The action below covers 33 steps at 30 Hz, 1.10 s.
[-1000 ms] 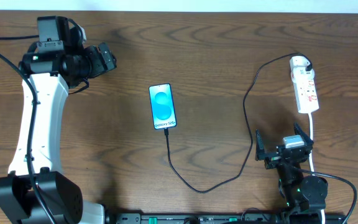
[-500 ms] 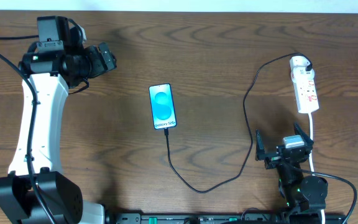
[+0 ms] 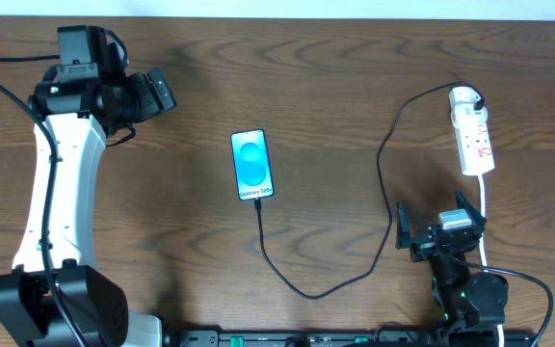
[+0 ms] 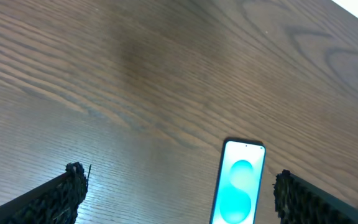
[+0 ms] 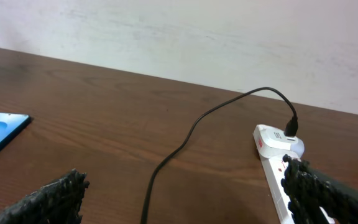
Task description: Plug charger to phone and switch on socket
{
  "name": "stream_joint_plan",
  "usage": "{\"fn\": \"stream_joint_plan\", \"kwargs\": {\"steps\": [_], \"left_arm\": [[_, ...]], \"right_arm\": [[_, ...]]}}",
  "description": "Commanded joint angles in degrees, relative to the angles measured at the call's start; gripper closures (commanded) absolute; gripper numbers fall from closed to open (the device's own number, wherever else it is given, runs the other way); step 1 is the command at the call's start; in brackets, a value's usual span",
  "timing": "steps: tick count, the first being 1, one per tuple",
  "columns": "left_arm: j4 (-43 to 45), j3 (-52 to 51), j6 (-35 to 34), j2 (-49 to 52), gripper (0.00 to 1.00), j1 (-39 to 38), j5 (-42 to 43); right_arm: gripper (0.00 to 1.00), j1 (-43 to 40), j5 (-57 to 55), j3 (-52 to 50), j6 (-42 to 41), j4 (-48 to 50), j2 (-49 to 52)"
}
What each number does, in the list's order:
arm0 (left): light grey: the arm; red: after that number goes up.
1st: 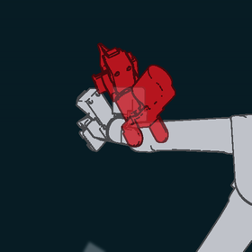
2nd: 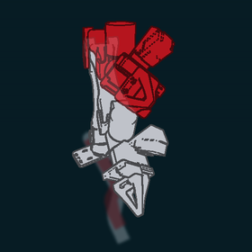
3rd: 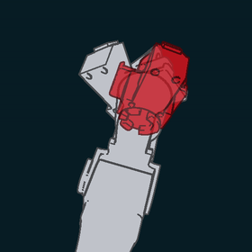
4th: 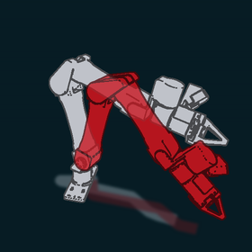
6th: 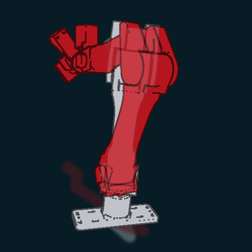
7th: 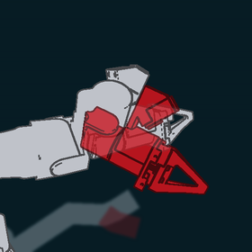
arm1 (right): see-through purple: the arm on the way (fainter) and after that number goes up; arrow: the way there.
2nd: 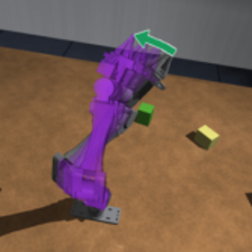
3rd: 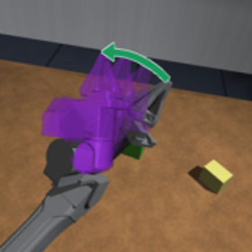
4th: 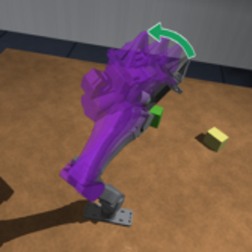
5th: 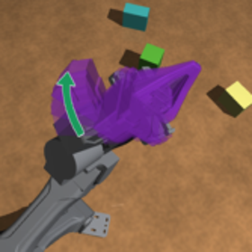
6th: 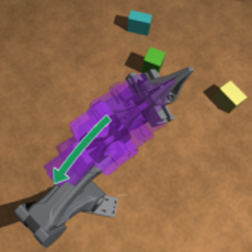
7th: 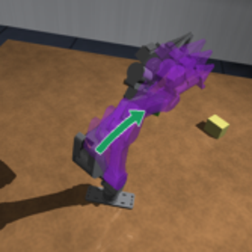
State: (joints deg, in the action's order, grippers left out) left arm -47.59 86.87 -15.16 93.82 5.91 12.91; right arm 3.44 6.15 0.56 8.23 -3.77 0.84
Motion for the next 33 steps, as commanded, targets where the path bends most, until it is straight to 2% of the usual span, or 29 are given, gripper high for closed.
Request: {"fn": "stream_joint_plan", "kwargs": {"steps": [1, 9, 11, 15, 18, 22, 29, 33], "left_arm": [[-0.15, 0.35, 0.35, -0.85, 0.02, 0.28, -3.65], [4.17, -5.84, 0.81, -11.41, 0.02, 0.28, -9.68], [8.26, -12.26, 3.21, -17.99, 0.02, 0.28, -9.73], [14.75, -22.45, 3.87, -27.3, 0.02, 0.28, -9.03], [23.32, -34.75, 4.61, -37.97, 0.02, 0.28, -8.37], [32.24, -50.56, 9.7, -52.68, 0.02, 0.28, -6.56], [40.87, -66.97, 12.74, -69.53, 0.02, 0.22, -5.86], [41.97, -74.16, 16.06, -77.61, 0.02, 0.13, -5.88]], "right_arm": [[0.01, -0.46, -0.22, -0.24, 0.61, -0.04, -0.46], [0.01, -0.46, -0.22, -0.24, 0.61, -0.04, -0.48], [0.01, -0.46, -0.22, -0.24, 0.61, -0.04, -0.46], [0.01, -0.46, -0.22, -0.24, 0.61, -0.04, -0.46], [0.01, -0.46, -0.22, -0.24, 0.61, -0.04, -0.46], [0.01, -0.46, -0.22, -0.24, 0.61, -0.04, -0.46], [0.01, -0.46, -0.22, -0.24, 0.61, -0.04, -0.46], [0.01, -0.46, -0.22, -0.24, 0.61, -0.04, -0.46]]}}
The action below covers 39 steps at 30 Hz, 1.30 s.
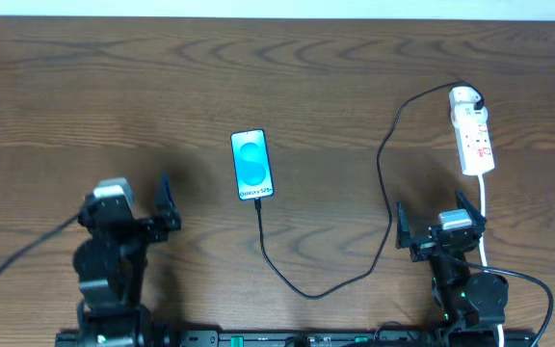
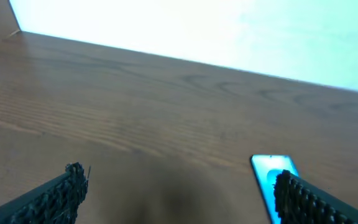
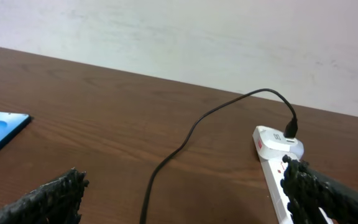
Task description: Plug charger to phone and switch on socket
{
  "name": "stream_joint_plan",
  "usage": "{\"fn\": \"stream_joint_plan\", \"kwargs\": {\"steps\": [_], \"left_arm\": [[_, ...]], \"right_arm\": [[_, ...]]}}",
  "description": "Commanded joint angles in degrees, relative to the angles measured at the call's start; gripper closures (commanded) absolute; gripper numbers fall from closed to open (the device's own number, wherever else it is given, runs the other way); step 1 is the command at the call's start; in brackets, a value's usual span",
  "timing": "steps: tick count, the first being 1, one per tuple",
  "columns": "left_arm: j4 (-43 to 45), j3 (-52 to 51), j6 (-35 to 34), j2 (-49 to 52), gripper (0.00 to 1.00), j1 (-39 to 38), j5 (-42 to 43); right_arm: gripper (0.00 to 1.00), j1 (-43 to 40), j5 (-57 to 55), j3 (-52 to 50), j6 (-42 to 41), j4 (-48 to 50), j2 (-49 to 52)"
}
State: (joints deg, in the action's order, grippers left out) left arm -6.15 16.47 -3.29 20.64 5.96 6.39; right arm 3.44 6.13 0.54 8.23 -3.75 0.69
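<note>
The phone (image 1: 251,165) lies screen-up and lit at the table's middle, also seen in the left wrist view (image 2: 267,175) and the right wrist view (image 3: 2,128). A black charger cable (image 1: 355,275) is plugged into its near end and runs in a loop to the white power strip (image 1: 473,142) at the far right, where its plug sits in the top socket (image 3: 277,140). My left gripper (image 1: 128,214) hovers open near the front left, with nothing between its fingers. My right gripper (image 1: 441,234) stands open at the front right, just short of the strip.
The strip's white lead (image 1: 485,226) runs down past my right gripper toward the front edge. The cable's loop (image 3: 185,146) lies on the bare wood between the phone and the strip. A pale wall borders the table's far side.
My left arm has drawn back from the far left of the table to the front left, its gripper still open. The right arm, phone, cable and strip have not moved.
</note>
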Motion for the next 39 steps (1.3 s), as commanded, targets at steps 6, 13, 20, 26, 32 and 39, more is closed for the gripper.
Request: {"fn": "stream_joint_plan", "kwargs": {"steps": [6, 13, 20, 26, 32, 39], "left_arm": [[0.52, -10.84, 5.25, -12.9, 0.02, 0.09, 0.44], [0.92, -15.39, 5.25, -18.71, 0.02, 0.09, 0.42], [1.11, -15.45, 5.2, -20.57, 0.02, -0.52, 0.44], [1.11, -15.45, 5.2, -20.35, 0.02, -0.52, 0.44], [1.11, -15.45, 5.2, -20.35, 0.02, -0.52, 0.44], [1.11, -15.45, 5.2, -20.35, 0.02, -0.52, 0.44]], "right_arm": [[0.01, -0.46, -0.2, -0.22, 0.61, -0.07, -0.33], [0.01, -0.46, -0.2, -0.22, 0.61, -0.07, -0.31], [0.01, -0.46, -0.2, -0.22, 0.61, -0.07, -0.31], [0.01, -0.46, -0.2, -0.22, 0.61, -0.07, -0.31], [0.01, -0.46, -0.2, -0.22, 0.61, -0.07, -0.31], [0.01, -0.46, -0.2, -0.22, 0.61, -0.07, -0.31]]}}
